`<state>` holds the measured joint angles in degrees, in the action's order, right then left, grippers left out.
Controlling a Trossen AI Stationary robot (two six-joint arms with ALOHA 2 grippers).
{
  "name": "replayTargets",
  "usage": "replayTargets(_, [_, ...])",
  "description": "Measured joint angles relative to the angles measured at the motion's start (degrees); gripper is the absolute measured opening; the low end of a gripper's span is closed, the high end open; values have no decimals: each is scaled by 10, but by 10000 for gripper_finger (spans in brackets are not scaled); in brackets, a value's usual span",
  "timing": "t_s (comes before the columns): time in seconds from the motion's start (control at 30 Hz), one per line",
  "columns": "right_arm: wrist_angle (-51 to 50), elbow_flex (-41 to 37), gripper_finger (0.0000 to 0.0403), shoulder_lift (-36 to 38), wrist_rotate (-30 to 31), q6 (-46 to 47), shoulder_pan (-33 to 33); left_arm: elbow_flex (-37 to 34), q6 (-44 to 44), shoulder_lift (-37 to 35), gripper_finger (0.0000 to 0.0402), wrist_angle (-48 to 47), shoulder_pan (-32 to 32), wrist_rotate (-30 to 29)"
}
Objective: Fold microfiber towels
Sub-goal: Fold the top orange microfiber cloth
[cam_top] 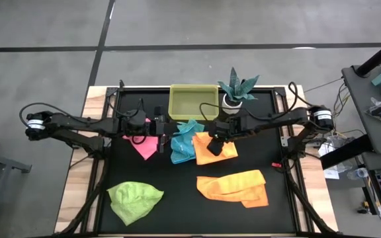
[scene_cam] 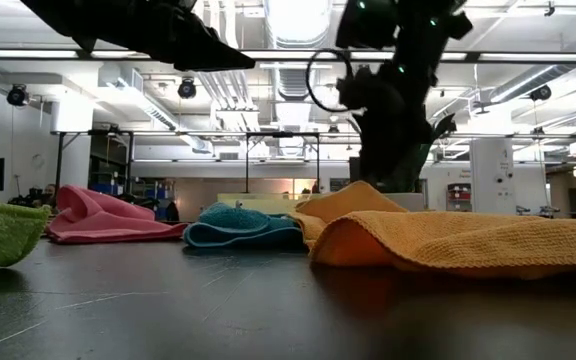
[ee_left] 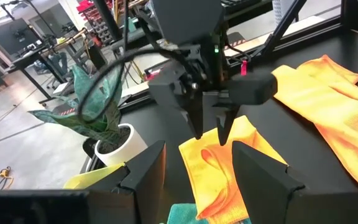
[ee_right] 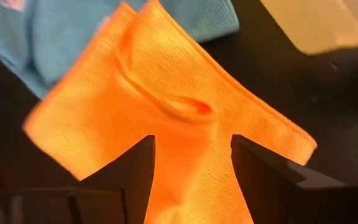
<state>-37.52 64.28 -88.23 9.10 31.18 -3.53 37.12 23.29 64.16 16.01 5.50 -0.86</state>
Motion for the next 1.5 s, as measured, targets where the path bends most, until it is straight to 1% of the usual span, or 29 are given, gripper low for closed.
replayTargets(0.2, [106, -84, 189, 8, -1, -27, -7, 0, 0, 0, 171, 0, 0, 0])
replayTargets(0.33, [196, -123, 166, 10, -27, -54, -5, 0, 0, 0, 171, 1, 0, 0])
replayTargets(0.4, [244, -137, 142, 10, -47, -64, 2, 0, 0, 0, 171, 1, 0, 0])
replayTargets(0.5, [322, -149, 93, 10, -81, -72, 20, 0, 0, 0, 171, 1, 0, 0])
replayTargets(0.6, [366, -153, 36, 6, -81, -72, 40, 0, 0, 0, 171, 1, 0, 0])
replayTargets(0.63, [377, -152, 22, 2, -80, -72, 46, 0, 0, 0, 171, 1, 0, 0])
replayTargets(0.67, [383, -152, 17, -2, -77, -71, 52, 0, 1, 0, 171, 1, 0, 0])
replayTargets(0.83, [434, -149, 13, -43, -76, -48, 74, 0, 0, 0, 171, 3, 0, 0])
replayTargets(0.97, [441, -149, 11, -71, -76, -47, 85, 0, 0, 0, 171, 4, 0, 0])
replayTargets(1.1, [447, -149, 12, -75, -79, -41, 92, 0, 0, 0, 171, 4, 0, 0])
replayTargets(1.17, [454, -149, 18, -75, -90, -42, 95, 0, 0, 0, 171, 4, 0, 0])
replayTargets(1.27, [460, -149, 39, -75, -119, -36, 96, 0, 0, 0, 171, 4, 0, 0])
replayTargets(1.4, [459, -149, 81, -74, -134, -32, 97, 0, -1, 0, 171, 4, 0, 0])
replayTargets(1.5, [458, -149, 113, -68, -158, -23, 97, 0, -2, 0, 171, 4, 0, 0])
